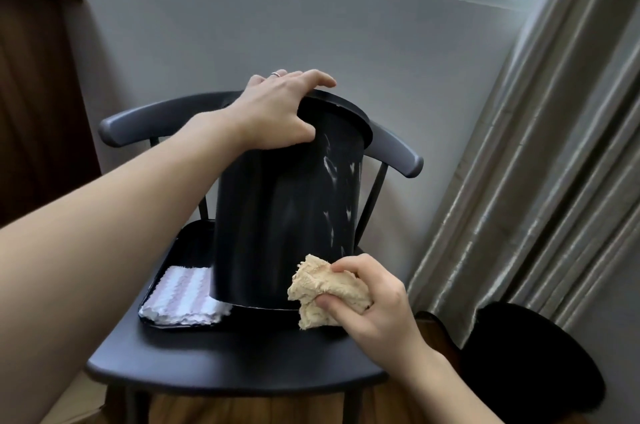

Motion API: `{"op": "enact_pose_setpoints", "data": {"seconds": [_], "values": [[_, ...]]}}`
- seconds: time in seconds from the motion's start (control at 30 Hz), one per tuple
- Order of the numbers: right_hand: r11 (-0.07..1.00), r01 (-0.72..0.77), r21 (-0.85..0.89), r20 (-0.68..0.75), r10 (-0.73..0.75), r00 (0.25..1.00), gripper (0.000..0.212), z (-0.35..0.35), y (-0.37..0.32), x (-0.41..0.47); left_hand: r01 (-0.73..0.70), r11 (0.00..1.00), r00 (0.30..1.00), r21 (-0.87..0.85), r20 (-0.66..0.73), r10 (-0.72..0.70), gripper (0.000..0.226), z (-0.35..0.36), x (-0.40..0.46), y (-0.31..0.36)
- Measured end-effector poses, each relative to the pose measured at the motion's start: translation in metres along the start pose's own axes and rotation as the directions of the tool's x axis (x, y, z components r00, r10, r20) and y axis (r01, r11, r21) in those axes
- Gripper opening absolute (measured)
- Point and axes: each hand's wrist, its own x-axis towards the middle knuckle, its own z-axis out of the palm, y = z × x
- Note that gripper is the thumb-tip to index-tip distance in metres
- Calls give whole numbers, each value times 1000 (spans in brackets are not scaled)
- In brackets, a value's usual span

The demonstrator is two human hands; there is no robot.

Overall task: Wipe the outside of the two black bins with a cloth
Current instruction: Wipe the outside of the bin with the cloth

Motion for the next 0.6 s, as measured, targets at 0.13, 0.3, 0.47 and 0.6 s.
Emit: {"op": "enact_pose_setpoints", "data": {"seconds": [0.13, 0.3, 0.47, 0.6], "values": [[1000, 15, -7, 7, -15, 1000, 30, -3, 1, 2, 4, 1000, 1000, -2, 17, -4, 75, -2, 1, 1], [998, 67, -4, 39, -67, 997, 31, 0, 0, 0, 39, 994, 998, -107, 57, -33, 76, -6, 1, 0], [996, 78, -38, 59, -76, 995, 33, -2, 0, 1, 29, 993, 996, -114, 89, -19, 77, -8, -1, -3], [993, 84, -87, 85, -76, 993, 30, -6, -1, 12, 27, 995, 995, -92, 101, -18, 77, -7, 1, 0]]}}
